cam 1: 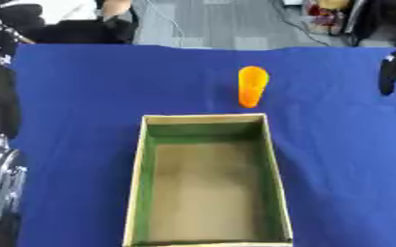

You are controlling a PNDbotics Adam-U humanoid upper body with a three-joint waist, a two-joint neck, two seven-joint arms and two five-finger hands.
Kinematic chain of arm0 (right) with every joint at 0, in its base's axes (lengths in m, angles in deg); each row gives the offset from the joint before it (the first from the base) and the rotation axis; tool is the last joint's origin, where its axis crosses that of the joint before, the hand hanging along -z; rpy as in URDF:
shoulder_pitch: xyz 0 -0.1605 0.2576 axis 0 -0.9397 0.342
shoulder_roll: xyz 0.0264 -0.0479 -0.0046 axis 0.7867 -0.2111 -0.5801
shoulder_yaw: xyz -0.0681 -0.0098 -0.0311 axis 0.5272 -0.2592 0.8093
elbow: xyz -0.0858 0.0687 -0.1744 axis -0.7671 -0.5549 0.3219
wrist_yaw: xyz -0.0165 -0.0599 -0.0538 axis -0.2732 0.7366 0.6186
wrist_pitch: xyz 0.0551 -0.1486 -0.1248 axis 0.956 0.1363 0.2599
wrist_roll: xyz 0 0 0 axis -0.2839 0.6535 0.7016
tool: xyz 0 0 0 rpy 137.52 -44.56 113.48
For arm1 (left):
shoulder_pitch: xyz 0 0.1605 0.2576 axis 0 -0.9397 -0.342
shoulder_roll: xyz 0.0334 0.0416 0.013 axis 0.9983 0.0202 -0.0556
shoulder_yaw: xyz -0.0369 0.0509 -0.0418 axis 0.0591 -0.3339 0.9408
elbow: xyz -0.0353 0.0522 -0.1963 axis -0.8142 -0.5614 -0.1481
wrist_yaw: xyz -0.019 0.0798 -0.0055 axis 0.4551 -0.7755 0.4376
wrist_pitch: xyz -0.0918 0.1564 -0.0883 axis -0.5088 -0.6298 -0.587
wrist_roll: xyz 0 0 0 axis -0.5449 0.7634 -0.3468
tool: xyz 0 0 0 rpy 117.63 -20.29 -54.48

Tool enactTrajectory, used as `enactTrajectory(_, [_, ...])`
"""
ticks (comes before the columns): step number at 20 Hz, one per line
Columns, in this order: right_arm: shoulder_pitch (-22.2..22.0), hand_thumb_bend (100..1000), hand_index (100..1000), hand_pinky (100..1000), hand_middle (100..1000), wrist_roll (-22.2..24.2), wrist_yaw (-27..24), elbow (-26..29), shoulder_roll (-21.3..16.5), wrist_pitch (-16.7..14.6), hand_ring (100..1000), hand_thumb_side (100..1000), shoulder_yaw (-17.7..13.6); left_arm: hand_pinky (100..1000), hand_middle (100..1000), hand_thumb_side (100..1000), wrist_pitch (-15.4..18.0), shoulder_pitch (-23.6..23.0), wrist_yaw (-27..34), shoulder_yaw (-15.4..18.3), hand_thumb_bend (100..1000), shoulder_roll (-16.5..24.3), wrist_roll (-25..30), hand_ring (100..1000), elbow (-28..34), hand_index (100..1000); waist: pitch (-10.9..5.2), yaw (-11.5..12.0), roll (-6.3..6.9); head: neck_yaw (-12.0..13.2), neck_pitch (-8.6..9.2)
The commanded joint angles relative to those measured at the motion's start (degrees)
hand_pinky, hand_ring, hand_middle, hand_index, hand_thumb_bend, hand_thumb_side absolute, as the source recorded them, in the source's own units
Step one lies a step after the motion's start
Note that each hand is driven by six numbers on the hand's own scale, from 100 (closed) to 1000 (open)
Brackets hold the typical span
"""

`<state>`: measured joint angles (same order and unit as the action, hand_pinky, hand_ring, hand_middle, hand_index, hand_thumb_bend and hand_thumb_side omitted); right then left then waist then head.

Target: Pick up objects on the table and place them in the box.

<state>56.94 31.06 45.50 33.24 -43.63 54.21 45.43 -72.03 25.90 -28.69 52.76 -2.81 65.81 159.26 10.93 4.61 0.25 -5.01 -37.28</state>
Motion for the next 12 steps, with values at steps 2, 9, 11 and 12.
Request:
enactTrajectory(2, [2.19, 250, 767, 520, 699, 0.98, 14.07, 0.89, -3.43, 8.7, 624, 1000, 3.51, 752, 733, 779, 0.24, 0.58, -0.06, 0.14, 504, 1.11, 0.36, 684, 1.1, 752, -1.32, 0.23, -0.28, -0.25, 0.65])
enactTrajectory(9, [11.81, 288, 849, 806, 842, 1.89, 28.83, -1.99, -3.77, 17.03, 782, 1000, 9.47, 752, 733, 780, 0.14, 0.08, 0.28, -0.08, 502, 1.21, 0.63, 685, 1.1, 752, -1.51, 0.53, -0.29, -0.92, 0.37])
enactTrajectory(11, [14.92, 302, 856, 825, 849, 0.73, 30.91, -5.19, -2.67, 17.28, 792, 1000, 10.81, 752, 733, 781, 0.1, -0.1, 0.42, -0.07, 502, 1.11, 0.65, 686, 1.1, 752, -1.5, 0.58, -0.19, -1.07, 0.56])
enactTrajectory(12, [16.41, 312, 856, 830, 849, 0.07, 31.67, -6.94, -2.09, 17.17, 793, 1000, 11.45, 752, 734, 780, 0.05, -0.16, 0.47, -0.07, 502, 1.08, 0.66, 686, 1.1, 752, -1.49, 0.6, -0.16, -1.16, 0.64])
